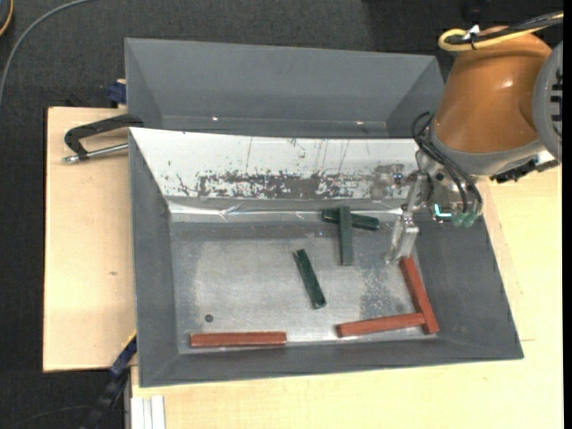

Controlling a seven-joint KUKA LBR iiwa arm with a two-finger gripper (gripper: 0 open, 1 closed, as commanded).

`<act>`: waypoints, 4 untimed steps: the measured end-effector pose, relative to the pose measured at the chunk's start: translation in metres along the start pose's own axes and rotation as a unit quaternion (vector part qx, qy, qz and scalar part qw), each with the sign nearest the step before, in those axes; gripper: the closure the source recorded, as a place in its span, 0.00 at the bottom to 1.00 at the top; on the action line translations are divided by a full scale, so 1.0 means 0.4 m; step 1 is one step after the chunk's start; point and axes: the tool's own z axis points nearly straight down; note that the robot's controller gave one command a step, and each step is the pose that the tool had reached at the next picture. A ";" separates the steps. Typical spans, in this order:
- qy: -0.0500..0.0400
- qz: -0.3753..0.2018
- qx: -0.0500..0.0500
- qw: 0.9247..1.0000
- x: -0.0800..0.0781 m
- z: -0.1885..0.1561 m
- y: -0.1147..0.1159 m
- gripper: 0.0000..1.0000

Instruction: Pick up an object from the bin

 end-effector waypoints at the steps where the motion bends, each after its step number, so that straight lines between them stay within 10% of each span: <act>1: -0.002 -0.247 0.001 0.969 0.030 0.187 0.062 0.00; 2: -0.004 -0.463 0.001 0.887 -0.064 0.368 0.212 0.00; 3: -0.005 -0.461 0.001 0.887 -0.067 0.363 0.209 1.00; 4: -0.007 -0.605 0.005 0.796 0.024 -0.130 0.136 1.00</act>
Offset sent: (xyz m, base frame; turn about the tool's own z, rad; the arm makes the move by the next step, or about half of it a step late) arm -0.0133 0.0235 -0.0758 -0.4983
